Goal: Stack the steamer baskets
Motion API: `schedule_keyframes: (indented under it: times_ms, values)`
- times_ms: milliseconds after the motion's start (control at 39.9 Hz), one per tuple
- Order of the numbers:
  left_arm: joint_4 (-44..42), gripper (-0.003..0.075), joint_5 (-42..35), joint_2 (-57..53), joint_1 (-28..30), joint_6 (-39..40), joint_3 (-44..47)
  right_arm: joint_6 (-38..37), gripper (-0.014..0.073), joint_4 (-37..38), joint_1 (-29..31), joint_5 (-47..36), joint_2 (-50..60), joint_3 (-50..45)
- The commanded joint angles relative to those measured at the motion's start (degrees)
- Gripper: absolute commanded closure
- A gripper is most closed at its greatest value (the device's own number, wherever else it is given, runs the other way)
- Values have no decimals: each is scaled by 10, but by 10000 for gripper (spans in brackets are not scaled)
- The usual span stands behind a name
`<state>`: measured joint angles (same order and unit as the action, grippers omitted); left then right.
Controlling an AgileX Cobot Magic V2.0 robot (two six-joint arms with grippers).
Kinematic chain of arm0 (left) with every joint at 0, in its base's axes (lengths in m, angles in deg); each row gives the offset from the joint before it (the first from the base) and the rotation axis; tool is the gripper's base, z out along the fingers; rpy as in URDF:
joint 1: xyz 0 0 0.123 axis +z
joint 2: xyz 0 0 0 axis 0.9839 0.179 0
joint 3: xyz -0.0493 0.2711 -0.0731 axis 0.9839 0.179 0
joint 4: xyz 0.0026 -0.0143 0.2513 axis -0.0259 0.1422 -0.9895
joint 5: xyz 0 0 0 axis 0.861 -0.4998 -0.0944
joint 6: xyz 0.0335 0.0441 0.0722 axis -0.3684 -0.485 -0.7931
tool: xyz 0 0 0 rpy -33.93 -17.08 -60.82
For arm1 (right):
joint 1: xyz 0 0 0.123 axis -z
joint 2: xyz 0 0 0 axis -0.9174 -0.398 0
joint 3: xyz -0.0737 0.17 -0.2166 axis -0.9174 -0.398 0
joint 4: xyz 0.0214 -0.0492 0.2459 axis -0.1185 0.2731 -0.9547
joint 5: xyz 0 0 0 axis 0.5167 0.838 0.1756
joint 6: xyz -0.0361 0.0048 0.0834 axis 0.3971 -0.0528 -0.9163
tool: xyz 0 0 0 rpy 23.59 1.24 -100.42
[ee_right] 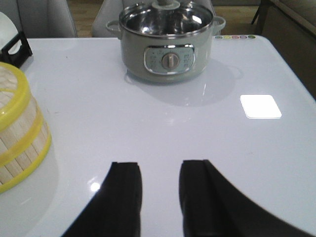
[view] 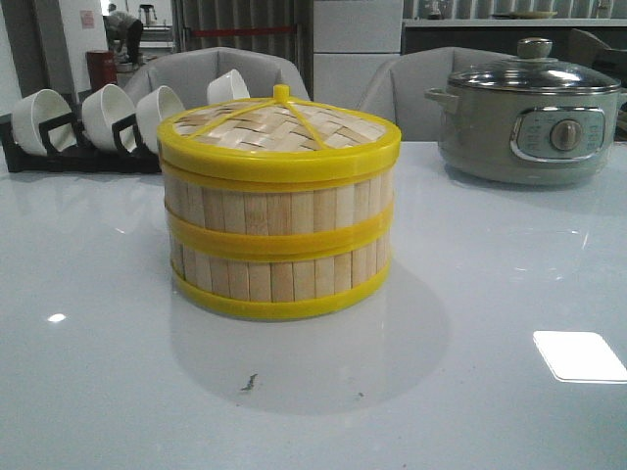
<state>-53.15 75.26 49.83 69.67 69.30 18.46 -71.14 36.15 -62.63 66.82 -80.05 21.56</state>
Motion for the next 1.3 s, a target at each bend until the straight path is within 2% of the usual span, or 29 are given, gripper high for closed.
schedule_keyframes:
  times_ms: [0, 125, 176, 251, 326, 1279]
  values:
    - [-2, 631, -49, 3, 0, 5, -16, 3, 276, 0, 11, -77, 16, -27]
    - [-2, 631, -49, 3, 0, 5, -16, 3, 305, 0, 20, -111, 33, -76]
    - [-2, 631, -49, 3, 0, 5, -16, 3, 372, 0, 20, -117, 35, -87]
    - [-2, 631, -49, 3, 0, 5, -16, 3, 545, 0, 20, -117, 35, -93]
    - [-2, 631, -49, 3, 0, 5, -16, 3, 526, 0, 20, -121, 35, -93]
    - [-2, 631, -49, 3, 0, 5, -16, 3, 540, -12, 19, -97, 35, -93]
